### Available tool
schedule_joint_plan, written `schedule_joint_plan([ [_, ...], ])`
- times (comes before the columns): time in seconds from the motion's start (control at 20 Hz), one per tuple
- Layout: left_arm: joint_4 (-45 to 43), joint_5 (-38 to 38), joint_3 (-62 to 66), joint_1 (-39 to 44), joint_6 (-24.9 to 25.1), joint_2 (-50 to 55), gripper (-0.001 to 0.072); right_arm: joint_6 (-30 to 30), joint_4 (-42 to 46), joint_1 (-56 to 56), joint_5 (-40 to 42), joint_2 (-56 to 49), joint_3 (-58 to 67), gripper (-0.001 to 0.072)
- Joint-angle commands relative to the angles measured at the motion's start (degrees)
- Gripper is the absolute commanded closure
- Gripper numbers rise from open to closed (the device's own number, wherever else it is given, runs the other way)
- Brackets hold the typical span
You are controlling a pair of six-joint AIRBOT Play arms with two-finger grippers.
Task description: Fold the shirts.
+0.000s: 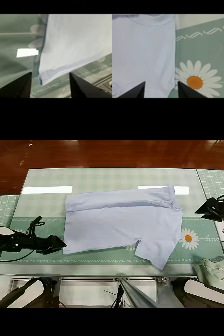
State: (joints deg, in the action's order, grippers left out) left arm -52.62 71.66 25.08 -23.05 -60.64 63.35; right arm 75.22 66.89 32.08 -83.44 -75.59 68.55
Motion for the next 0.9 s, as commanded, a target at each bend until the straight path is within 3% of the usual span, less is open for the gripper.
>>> schedule_joint_plan([
  [0.0,-0.3,-3.8,-0.3,3.9,0.1,3.9,0.0191,-0.1,-0.8,0.1,-0.3,0.2,-0.1,0.0223],
  [0.15,3.1,-7.8,-0.2,8.0,-0.2,9.6,0.0196,-0.1,-0.8,0.1,-1.5,0.2,-0.1,0.0223],
  [0.2,4.7,-8.9,-0.2,8.4,-0.3,10.6,0.0324,-0.1,-0.6,0.1,-2.0,0.2,-0.1,0.0223],
  [0.25,5.6,-9.5,-0.2,8.4,-0.3,11.0,0.0562,-0.1,0.0,0.1,-2.4,0.2,-0.1,0.0223],
  [0.35,5.6,-9.7,-0.2,8.1,-0.7,10.9,0.0682,0.0,3.8,0.2,-3.3,0.2,-0.1,0.0223],
  [0.5,5.5,-9.0,-0.2,6.7,-1.1,10.9,0.0682,0.8,8.0,1.8,-3.5,0.2,-1.9,0.0223],
  [0.65,5.5,-8.6,-0.2,5.8,-0.8,10.9,0.0682,0.6,6.8,4.1,-2.9,0.2,-8.0,0.0219],
  [0.85,5.6,-8.6,-0.2,5.8,0.0,10.9,0.0682,-1.0,1.9,4.2,3.7,0.2,-16.5,0.0220],
])
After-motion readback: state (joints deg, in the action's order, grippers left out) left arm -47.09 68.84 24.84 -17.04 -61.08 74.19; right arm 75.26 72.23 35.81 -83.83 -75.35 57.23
